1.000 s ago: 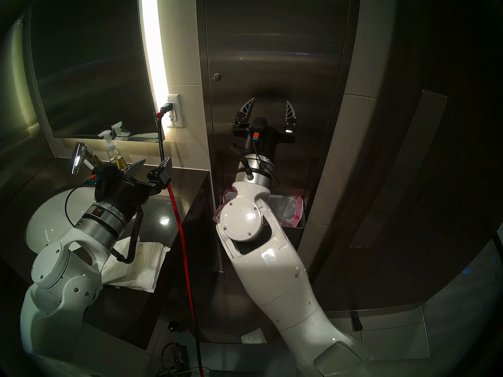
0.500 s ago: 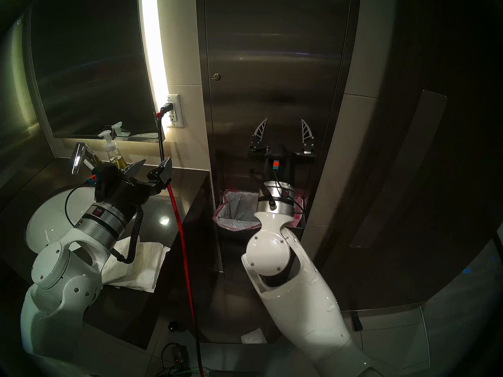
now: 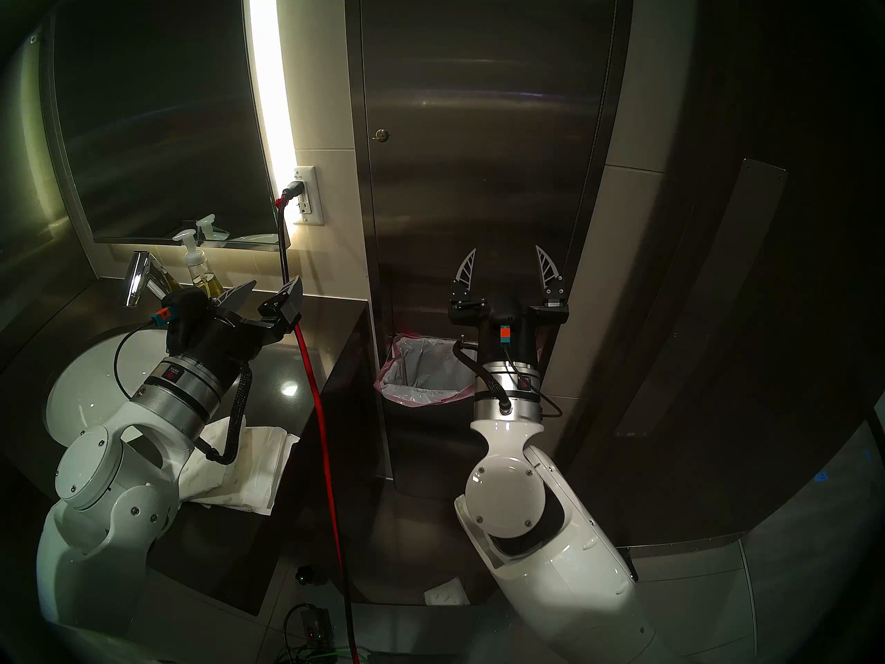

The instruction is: Twist key and close towel dispenser

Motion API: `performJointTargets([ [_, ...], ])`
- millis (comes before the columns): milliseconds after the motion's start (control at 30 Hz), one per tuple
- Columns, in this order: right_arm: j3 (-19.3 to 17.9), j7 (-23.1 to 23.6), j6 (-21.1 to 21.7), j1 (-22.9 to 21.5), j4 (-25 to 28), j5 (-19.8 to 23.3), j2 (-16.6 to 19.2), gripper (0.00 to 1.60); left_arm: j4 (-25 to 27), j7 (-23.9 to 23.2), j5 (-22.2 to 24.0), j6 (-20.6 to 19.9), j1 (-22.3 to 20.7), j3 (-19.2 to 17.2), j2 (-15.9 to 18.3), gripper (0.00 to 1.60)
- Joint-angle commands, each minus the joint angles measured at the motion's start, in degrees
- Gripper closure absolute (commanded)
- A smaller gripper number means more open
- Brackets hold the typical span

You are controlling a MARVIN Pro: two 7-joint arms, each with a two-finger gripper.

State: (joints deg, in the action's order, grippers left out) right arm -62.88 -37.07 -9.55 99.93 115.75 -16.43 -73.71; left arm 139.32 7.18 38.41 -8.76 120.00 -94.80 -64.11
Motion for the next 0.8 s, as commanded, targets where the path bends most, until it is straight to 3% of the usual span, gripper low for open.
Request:
performJointTargets([
  [0, 0.4, 0.6, -0.7, 1.4, 3.0, -0.4, 1.4, 0.0, 0.7, -0.1, 0.1, 0.1, -0.1, -0.2, 0.0, 0.0],
  [700, 1.5, -0.3, -0.9, 7.6, 7.5, -1.8, 3.3, 0.0, 0.7, -0.4, -0.1, 0.0, -0.1, -0.2, -0.3, 0.0],
  [767, 1.6, -1.8, -1.3, 7.8, 7.4, -3.5, 3.0, 0.0, 0.7, -0.4, -0.1, 0.0, -0.1, -0.2, -0.3, 0.0],
])
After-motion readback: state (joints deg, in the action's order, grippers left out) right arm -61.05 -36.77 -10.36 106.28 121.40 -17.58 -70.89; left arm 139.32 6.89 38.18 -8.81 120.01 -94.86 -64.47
